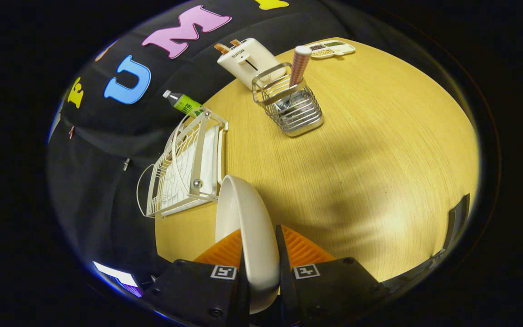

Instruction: Take the plate from the dish rack, then take the spoon from the basket and place it into the plate.

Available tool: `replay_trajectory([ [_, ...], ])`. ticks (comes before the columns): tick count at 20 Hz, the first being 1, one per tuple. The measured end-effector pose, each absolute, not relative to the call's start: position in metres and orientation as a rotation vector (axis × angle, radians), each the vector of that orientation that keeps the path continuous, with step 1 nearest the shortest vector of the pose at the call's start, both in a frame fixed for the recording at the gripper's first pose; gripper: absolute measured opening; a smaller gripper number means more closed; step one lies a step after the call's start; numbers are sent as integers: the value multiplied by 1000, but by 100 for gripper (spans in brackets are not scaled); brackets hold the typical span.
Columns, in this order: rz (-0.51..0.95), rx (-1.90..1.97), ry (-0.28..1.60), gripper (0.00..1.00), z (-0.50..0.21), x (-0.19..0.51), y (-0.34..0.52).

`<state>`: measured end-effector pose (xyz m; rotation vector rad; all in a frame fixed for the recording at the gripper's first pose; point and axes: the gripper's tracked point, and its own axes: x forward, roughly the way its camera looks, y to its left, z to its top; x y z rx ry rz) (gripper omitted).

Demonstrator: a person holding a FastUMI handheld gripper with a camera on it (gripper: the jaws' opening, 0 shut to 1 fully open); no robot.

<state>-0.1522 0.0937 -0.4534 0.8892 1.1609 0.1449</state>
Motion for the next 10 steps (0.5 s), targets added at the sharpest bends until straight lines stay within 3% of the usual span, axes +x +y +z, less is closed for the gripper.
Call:
replay_trajectory([
  [3,129,923,1163,32,-466,-149,94],
  [7,80,858,1168,56,-475,-149,76],
  [8,78,830,1135,68,-470,-144,68],
  [10,85,730,1038,69,-451,-130,45],
])
